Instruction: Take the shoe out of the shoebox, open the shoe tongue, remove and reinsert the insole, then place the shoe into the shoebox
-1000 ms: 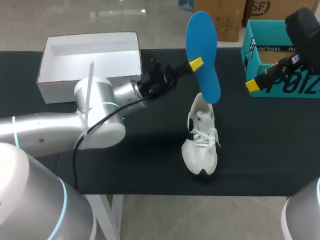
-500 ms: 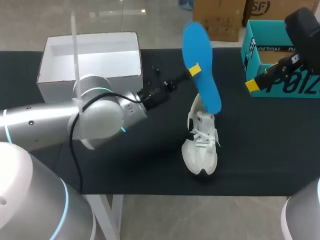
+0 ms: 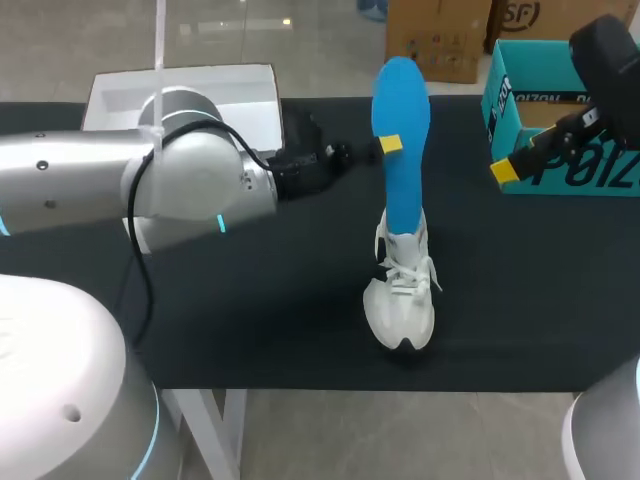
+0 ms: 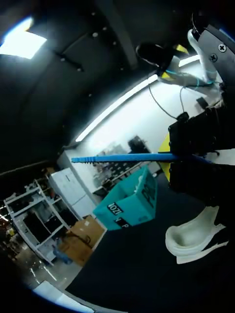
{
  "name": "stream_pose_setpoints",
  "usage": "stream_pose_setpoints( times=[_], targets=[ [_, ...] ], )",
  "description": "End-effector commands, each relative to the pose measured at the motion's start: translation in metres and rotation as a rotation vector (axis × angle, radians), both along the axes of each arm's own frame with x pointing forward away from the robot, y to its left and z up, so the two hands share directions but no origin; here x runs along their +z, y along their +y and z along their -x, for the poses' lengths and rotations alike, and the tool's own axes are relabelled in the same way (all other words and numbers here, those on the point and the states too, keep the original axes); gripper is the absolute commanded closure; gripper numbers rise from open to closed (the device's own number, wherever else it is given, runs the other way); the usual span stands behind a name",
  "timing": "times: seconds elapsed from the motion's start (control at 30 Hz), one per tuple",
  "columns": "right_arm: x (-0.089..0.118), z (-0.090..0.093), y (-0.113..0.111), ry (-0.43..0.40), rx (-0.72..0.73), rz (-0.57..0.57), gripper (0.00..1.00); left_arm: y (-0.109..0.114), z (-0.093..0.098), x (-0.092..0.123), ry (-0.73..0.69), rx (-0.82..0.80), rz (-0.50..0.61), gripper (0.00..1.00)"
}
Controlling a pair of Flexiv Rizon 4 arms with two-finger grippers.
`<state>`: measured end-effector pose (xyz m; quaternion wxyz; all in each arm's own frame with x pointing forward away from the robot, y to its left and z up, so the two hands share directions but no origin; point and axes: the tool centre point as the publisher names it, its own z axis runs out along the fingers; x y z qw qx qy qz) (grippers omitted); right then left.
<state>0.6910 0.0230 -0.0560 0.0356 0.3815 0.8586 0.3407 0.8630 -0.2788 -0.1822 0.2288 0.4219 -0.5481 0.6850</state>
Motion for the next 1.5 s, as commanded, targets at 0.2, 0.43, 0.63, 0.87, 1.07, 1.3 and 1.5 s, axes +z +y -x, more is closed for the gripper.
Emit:
stream_pose_setpoints(
  times=[0.2, 0.43, 0.63, 0.87, 1.07, 1.3, 1.5],
  targets=[
    [0.000, -0.004, 0.001, 0.005, 0.001, 0.003, 0.00, 0.005, 0.008, -0.014, 0.060, -0.118, 0.044, 1.00],
    [0.000, -0.004, 0.001, 0.005, 0.001, 0.003, 0.00, 0.006, 0.008, -0.012, 0.041, -0.130, 0.107, 1.00],
    [0.000, -0.004, 0.001, 0.005, 0.001, 0.003, 0.00, 0.008, 0.007, -0.007, 0.051, -0.100, 0.230, 1.00],
    [0.000, -0.004, 0.001, 0.005, 0.001, 0.003, 0.00, 0.008, 0.007, -0.007, 0.051, -0.100, 0.230, 1.00],
    [0.000, -0.004, 0.001, 0.005, 0.001, 0.003, 0.00, 0.008, 0.007, -0.007, 0.051, -0.100, 0.230, 1.00],
    [-0.012, -0.006, 0.018, 0.005, -0.011, 0.052, 0.00, 0.008, 0.007, -0.007, 0.051, -0.100, 0.230, 1.00],
    [-0.019, -0.001, 0.044, 0.005, 0.005, 0.073, 0.00, 0.008, 0.007, -0.007, 0.051, -0.100, 0.230, 1.00]
  ],
)
